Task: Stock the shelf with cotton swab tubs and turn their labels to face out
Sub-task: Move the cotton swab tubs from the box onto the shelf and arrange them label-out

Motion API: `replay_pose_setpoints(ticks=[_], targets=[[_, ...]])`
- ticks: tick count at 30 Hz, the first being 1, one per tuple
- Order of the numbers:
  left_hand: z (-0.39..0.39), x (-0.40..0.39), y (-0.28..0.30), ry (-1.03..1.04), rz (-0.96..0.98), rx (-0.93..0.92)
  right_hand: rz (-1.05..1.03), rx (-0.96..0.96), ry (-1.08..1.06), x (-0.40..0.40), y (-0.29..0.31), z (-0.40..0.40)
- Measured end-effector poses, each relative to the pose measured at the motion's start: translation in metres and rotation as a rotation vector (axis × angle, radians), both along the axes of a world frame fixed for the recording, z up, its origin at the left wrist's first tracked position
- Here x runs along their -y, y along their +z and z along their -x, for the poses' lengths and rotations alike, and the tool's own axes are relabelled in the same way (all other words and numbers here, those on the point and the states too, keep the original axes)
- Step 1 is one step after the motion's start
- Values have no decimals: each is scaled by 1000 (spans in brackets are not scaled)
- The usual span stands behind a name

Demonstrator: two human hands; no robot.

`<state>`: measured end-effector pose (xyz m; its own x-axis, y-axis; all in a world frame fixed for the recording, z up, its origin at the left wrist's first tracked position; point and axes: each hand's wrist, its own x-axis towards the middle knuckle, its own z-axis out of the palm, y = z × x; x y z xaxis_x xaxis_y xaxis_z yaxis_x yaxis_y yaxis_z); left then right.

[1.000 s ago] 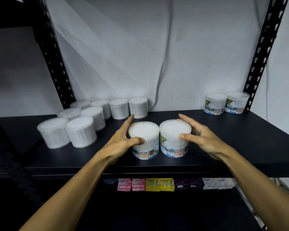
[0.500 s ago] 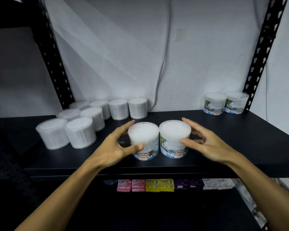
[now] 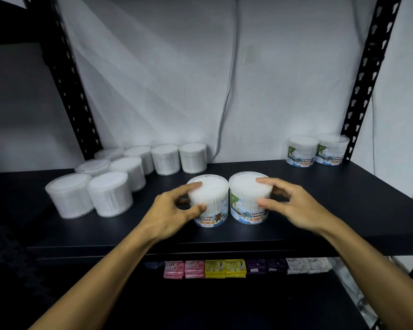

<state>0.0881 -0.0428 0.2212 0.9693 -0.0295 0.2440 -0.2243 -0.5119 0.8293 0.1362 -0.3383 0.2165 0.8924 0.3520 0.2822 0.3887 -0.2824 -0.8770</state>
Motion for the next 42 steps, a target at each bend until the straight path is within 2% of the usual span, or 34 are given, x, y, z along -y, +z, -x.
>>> replay_pose_setpoints(ticks=[9, 15, 23, 30, 42], targets=[[-78, 39, -1, -40, -36, 10, -93, -115, -102, 26, 8, -54], [-137, 62, 3, -76, -36, -29, -29, -133, -188, 43, 14, -103], [-193, 83, 6, -83, -56, -7, 102, -79, -316, 56, 21, -151], [-226, 86, 6, -59, -89, -6, 286, 78, -463, 49, 20, -174], [-249, 89, 8, -43, -124, -3, 357, 119, -577, 40, 18, -192]])
